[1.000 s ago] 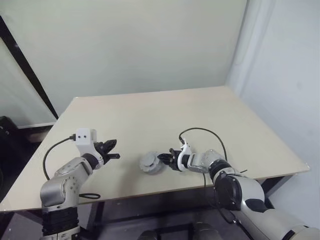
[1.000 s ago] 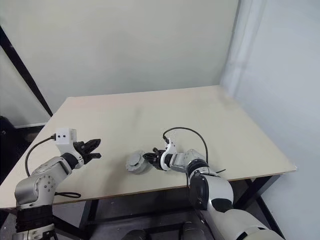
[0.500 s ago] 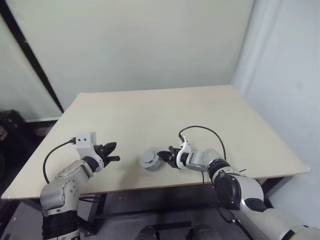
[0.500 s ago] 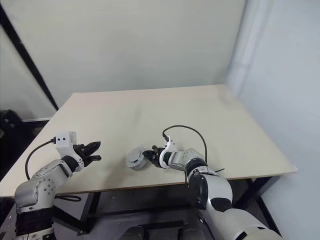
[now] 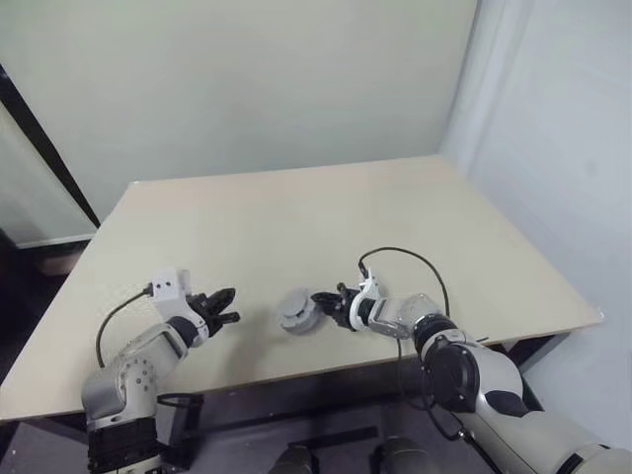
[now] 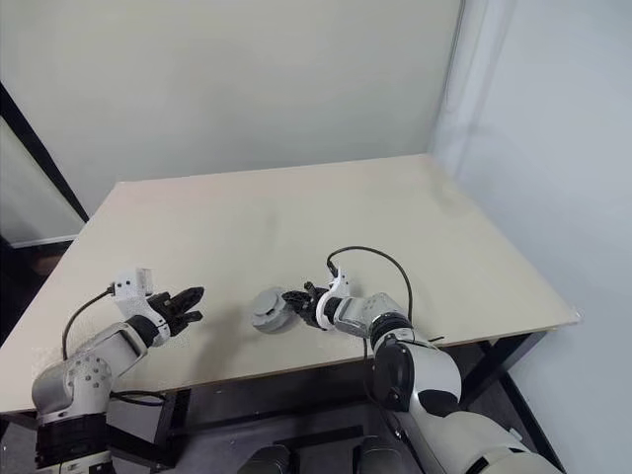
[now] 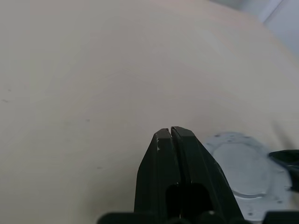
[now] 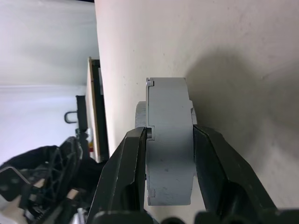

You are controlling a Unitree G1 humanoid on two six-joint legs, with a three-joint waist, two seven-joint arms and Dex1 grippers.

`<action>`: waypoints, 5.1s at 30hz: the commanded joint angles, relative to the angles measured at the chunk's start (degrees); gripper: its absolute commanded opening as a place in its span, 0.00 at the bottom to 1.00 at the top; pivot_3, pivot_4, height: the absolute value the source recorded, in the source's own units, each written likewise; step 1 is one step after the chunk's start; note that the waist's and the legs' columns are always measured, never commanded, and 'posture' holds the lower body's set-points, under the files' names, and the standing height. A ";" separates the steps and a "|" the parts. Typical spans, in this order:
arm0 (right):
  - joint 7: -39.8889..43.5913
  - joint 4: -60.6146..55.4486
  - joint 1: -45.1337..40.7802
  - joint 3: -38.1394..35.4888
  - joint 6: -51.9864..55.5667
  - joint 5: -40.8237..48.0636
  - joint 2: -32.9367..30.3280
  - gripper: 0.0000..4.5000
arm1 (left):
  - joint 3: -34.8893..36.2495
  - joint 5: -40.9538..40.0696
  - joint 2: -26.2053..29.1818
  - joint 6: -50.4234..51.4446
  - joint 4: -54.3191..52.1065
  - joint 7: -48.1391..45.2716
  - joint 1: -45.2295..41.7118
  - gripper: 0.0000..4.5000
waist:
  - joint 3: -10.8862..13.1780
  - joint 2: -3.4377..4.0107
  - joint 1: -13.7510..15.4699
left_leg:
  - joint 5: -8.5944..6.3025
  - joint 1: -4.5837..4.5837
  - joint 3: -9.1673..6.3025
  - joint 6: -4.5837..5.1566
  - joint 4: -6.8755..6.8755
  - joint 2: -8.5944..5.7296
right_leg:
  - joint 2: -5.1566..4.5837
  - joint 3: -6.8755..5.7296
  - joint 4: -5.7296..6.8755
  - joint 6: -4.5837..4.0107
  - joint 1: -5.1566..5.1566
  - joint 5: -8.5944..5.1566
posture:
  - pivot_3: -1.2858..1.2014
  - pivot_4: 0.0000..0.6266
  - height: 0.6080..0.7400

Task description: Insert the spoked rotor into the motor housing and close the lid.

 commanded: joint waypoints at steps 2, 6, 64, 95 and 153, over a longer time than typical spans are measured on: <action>0.23 -1.53 -2.05 -2.39 0.90 3.72 0.89 0.27 | 2.74 -4.09 -1.57 0.60 -0.94 0.68 0.24 0.00 | 0.00 0.00 -0.01 | 0.12 -0.08 0.00 0.18 -0.04 0.02 | 0.06 0.03 0.00 0.00 -0.15 0.00 | 0.52 0.00 1.00; -0.03 -1.80 -2.29 -3.32 1.63 4.71 1.24 0.27 | 4.93 -8.34 -3.25 1.93 -1.04 0.82 1.09 0.00 | 0.00 -0.04 -0.07 | 0.78 -0.15 0.19 0.39 -0.04 0.01 | 0.22 0.43 -0.15 0.24 -0.30 -0.07 | 0.52 0.00 1.00; 3.87 -6.33 -4.89 -2.33 9.44 9.23 2.33 0.27 | 7.00 -31.22 -10.21 4.34 3.87 -0.08 6.48 1.00 | 0.00 -0.52 0.25 | 0.73 -0.15 0.39 0.36 0.50 -0.21 | 0.01 0.59 -0.09 0.52 -0.03 -0.23 | 0.52 0.00 1.00; 4.87 -7.63 -4.17 -0.96 12.45 9.42 2.61 0.27 | 7.78 -35.06 -17.01 -3.03 17.74 3.66 -3.71 1.00 | -0.10 -0.68 0.32 | 0.74 -0.10 0.37 0.38 0.70 -0.23 | 0.03 0.58 -0.07 0.53 0.16 -0.21 | 0.52 0.00 1.00; 29.33 -35.95 15.74 36.29 -33.84 -14.57 0.08 1.00 | 8.11 -14.41 -4.79 -27.52 17.54 8.29 -9.28 0.44 | -0.50 -1.31 1.26 | 0.72 -0.04 0.33 0.31 0.85 -0.23 | 0.08 0.56 0.06 0.57 0.17 -0.09 | 0.52 0.00 1.00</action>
